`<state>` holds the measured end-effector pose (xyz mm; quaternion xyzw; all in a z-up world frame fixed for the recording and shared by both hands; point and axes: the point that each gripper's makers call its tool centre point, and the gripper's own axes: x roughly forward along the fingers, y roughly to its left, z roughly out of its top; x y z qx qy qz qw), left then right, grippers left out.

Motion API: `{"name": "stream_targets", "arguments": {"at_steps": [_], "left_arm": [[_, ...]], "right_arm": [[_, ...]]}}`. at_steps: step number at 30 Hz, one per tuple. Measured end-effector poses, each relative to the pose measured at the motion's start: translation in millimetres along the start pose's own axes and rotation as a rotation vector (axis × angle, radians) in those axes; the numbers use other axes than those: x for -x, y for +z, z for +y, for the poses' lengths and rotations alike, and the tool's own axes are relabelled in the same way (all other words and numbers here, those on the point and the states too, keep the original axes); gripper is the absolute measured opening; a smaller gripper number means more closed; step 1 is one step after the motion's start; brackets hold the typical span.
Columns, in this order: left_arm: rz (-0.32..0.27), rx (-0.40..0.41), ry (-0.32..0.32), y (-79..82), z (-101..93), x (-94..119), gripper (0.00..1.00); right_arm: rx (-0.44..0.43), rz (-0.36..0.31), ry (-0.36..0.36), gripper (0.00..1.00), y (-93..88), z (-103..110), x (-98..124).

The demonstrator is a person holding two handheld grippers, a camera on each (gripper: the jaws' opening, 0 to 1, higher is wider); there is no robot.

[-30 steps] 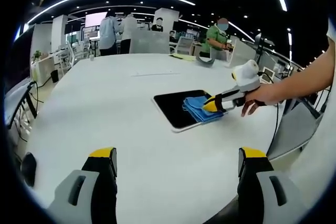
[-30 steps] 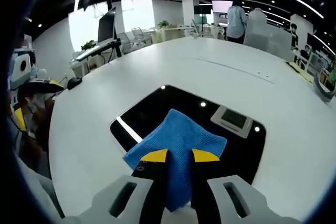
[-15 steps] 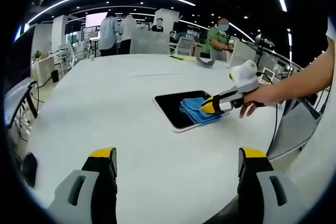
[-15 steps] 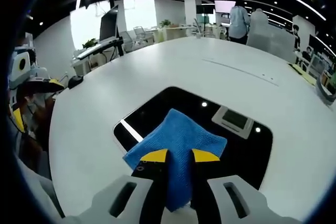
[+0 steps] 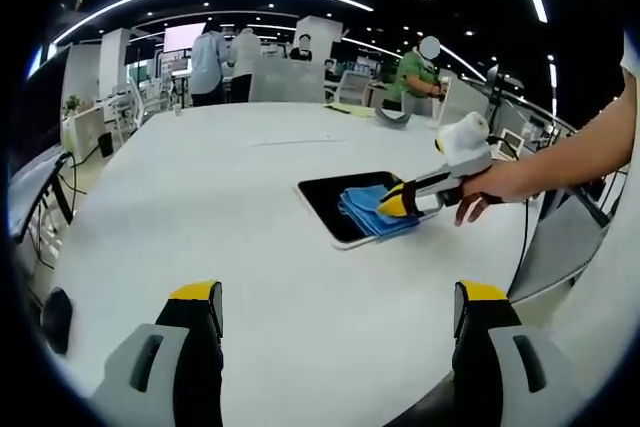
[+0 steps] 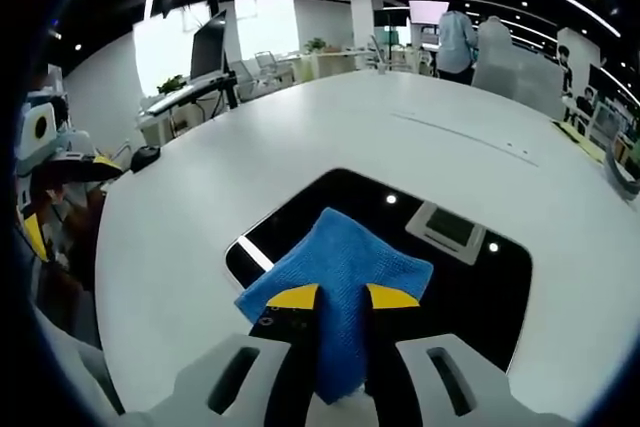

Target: Wipe the mirror surface with the cleaning cloth until all visible marks leave the cleaned area.

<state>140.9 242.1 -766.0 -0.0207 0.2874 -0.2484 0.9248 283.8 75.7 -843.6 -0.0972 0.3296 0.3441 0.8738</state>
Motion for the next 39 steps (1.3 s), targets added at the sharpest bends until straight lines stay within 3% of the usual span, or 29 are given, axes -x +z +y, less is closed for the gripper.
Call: {"name": "stream_targets", "arguments": {"at_steps": [39], "left_arm": [[-0.006,0.009,0.014,0.6,6.7,5.4,0.97]], "right_arm": [[0.029,0.018,0.012,0.13,8.5,29.0,-11.2]]}}
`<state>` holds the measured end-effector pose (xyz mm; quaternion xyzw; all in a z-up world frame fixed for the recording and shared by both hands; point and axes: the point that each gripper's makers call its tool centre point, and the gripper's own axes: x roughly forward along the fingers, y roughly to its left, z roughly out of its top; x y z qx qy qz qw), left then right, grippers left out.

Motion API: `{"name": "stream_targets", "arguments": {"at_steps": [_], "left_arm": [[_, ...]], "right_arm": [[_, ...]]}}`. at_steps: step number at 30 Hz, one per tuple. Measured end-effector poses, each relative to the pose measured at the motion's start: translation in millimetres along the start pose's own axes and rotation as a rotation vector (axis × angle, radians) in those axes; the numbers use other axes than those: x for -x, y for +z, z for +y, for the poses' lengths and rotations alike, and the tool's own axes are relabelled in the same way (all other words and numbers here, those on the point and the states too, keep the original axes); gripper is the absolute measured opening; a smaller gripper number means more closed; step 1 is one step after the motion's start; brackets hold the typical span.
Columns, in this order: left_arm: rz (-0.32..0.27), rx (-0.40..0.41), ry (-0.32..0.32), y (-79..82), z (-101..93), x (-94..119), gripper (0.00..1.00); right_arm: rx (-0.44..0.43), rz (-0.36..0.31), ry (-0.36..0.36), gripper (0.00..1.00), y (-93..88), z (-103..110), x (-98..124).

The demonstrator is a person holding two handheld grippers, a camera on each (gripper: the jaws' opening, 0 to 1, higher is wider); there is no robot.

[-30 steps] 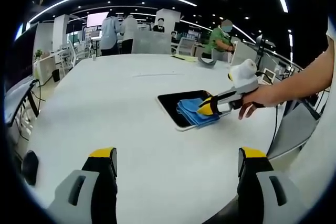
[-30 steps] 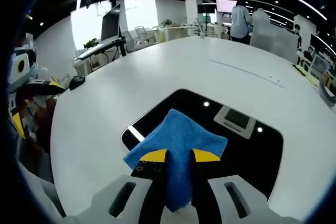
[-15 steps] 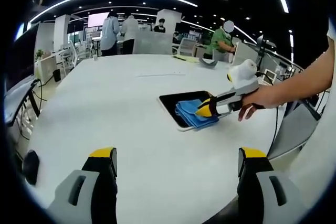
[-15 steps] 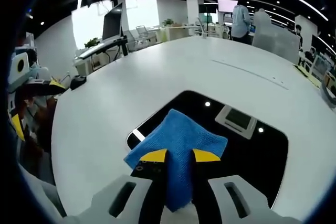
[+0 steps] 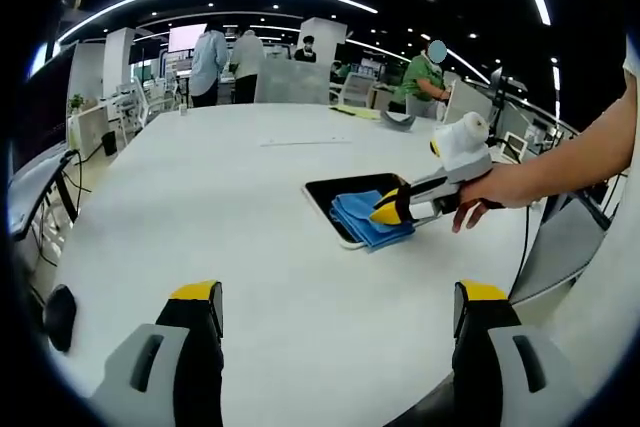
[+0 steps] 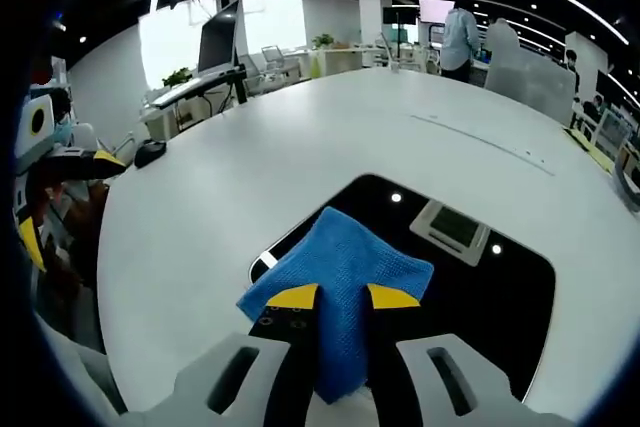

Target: Wipe the mirror surface with the cleaning cloth until all visible marks leave the cleaned area.

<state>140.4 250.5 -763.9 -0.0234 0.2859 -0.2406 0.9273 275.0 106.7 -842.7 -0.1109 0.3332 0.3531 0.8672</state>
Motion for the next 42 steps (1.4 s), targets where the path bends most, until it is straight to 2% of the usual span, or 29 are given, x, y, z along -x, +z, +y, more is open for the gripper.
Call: {"name": "stream_targets", "arguments": {"at_steps": [36,42], "left_arm": [[-0.007,0.017,0.014,-4.7,12.9,10.1,0.97],[-0.007,0.019,0.015,-4.0,11.5,11.2,0.97]], "right_arm": [[-0.008,0.022,-0.046,0.13,8.7,13.2,-12.0],[0.021,0.028,-0.037,0.13,9.7,13.4,-12.7]]}}
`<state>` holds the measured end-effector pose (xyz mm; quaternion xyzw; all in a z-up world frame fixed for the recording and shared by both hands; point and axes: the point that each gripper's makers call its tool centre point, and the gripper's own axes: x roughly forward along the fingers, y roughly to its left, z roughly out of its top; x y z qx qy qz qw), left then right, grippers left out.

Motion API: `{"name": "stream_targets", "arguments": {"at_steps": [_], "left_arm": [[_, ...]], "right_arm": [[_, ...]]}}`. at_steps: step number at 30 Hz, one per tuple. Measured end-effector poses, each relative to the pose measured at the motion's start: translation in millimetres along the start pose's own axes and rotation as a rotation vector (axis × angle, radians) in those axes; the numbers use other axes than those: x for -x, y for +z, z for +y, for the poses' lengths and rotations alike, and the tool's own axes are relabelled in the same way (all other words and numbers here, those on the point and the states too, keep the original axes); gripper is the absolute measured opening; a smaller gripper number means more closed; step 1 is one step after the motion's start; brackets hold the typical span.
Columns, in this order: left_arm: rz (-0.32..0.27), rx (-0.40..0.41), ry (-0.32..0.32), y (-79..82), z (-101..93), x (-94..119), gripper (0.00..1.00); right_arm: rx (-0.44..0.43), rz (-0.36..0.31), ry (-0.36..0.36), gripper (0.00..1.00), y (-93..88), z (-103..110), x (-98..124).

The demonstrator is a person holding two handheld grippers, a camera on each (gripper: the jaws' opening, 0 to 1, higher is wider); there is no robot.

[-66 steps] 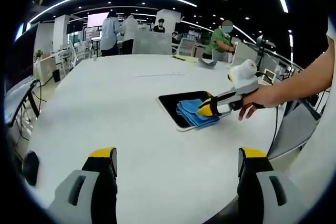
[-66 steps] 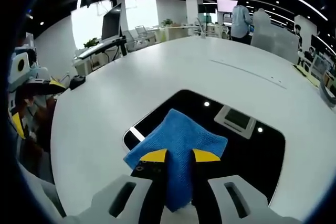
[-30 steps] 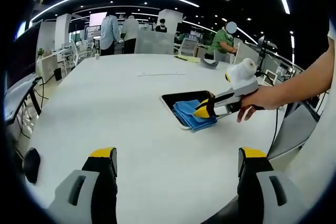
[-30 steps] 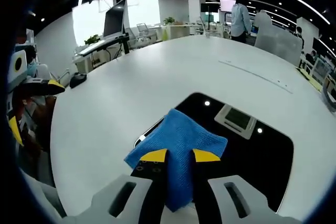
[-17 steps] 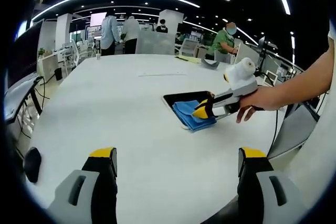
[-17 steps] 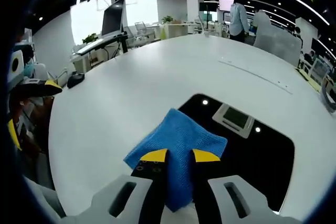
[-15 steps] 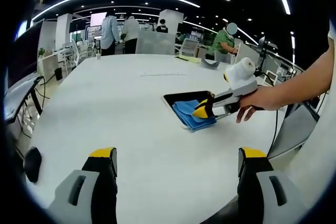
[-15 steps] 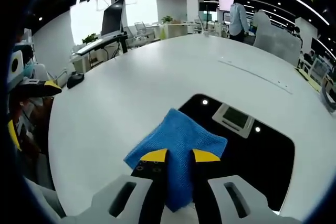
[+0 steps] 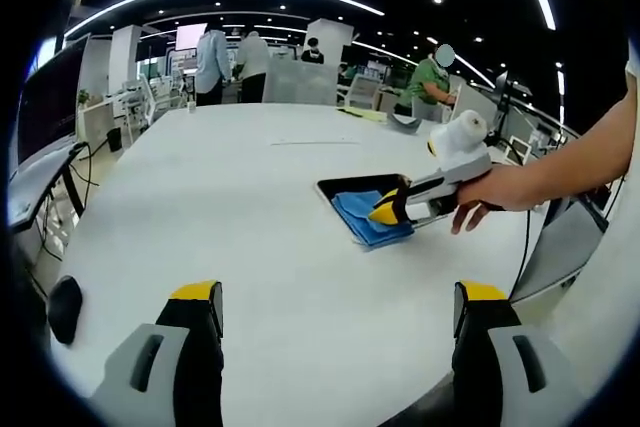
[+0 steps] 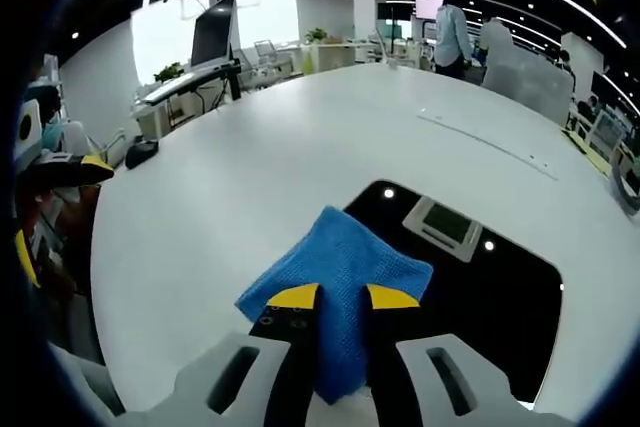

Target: Wipe the mirror surface with the cleaning cloth until all visible marks leave the cleaned area.

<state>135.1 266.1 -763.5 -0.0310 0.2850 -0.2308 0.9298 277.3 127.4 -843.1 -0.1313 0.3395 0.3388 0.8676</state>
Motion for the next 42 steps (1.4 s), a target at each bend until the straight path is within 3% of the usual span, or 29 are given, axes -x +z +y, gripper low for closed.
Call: {"name": "stream_targets", "arguments": {"at_steps": [9,15,23,42], "left_arm": [[-0.003,0.001,0.006,1.4,-0.2,1.0,0.97],[-0.005,0.005,0.009,1.5,-0.5,0.1,0.97],[-0.002,0.002,0.006,2.0,-2.8,-2.0,0.97],[0.002,0.004,0.017,-0.6,7.2,5.5,0.97]], "right_arm": [[0.043,0.018,0.034,0.18,0.3,3.3,3.0],[0.024,0.018,0.066,0.28,0.9,9.1,5.5],[0.041,0.021,0.06,0.28,-1.5,11.0,3.7],[-0.011,0.016,0.021,0.27,6.7,1.3,-6.7]]}}
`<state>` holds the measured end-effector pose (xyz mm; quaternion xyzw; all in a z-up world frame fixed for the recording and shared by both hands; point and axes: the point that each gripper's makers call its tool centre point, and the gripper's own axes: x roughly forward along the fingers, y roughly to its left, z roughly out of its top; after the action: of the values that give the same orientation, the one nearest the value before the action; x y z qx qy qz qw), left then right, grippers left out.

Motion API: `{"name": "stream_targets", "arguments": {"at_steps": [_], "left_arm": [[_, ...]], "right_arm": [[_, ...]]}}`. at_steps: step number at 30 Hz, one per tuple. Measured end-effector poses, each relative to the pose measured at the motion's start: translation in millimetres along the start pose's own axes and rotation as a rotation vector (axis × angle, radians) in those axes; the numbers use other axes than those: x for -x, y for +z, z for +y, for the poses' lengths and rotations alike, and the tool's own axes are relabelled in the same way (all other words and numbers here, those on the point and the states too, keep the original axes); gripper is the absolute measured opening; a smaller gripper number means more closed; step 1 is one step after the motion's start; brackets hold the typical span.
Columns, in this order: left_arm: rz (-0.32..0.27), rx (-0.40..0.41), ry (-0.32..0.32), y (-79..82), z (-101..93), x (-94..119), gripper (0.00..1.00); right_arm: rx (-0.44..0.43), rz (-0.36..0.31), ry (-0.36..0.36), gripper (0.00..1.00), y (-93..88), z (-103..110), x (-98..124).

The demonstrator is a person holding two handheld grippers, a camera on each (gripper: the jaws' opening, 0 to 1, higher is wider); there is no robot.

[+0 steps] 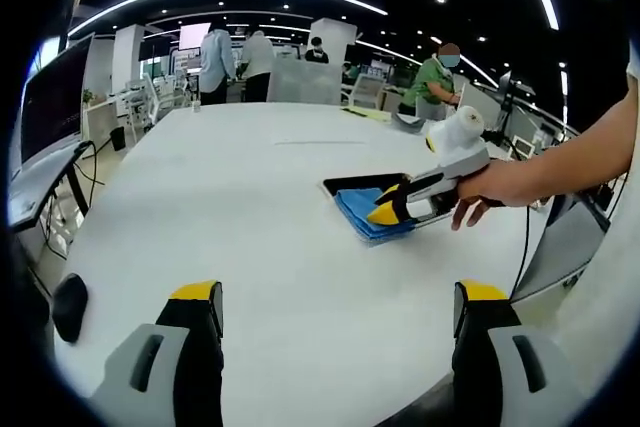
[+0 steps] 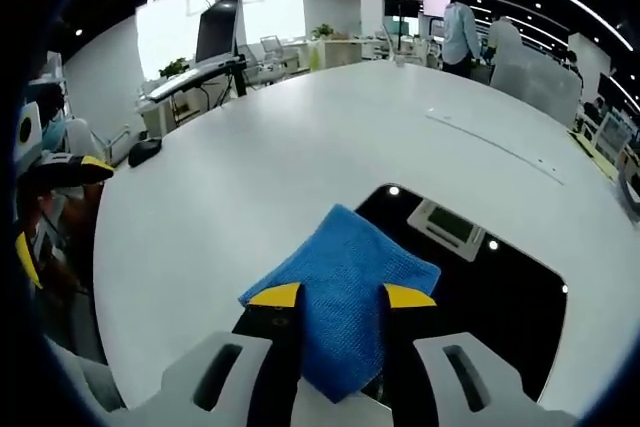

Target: Wipe the mirror surface with the cleaning cloth until all visible marks leave the cleaned area.

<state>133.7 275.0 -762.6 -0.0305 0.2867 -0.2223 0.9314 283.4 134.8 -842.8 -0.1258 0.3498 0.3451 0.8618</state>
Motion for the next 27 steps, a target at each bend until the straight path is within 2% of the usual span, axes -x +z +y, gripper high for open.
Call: {"name": "stream_targets", "arguments": {"at_steps": [7,27], "left_arm": [[-0.002,0.004,0.005,-1.7,5.0,2.1,0.97],[-0.006,0.007,0.007,-2.7,11.9,5.7,0.96]], "right_arm": [[-0.001,0.005,-0.016,0.2,3.7,-9.8,-5.6],[0.008,0.045,-0.05,0.18,2.5,-8.9,-2.5]]}}
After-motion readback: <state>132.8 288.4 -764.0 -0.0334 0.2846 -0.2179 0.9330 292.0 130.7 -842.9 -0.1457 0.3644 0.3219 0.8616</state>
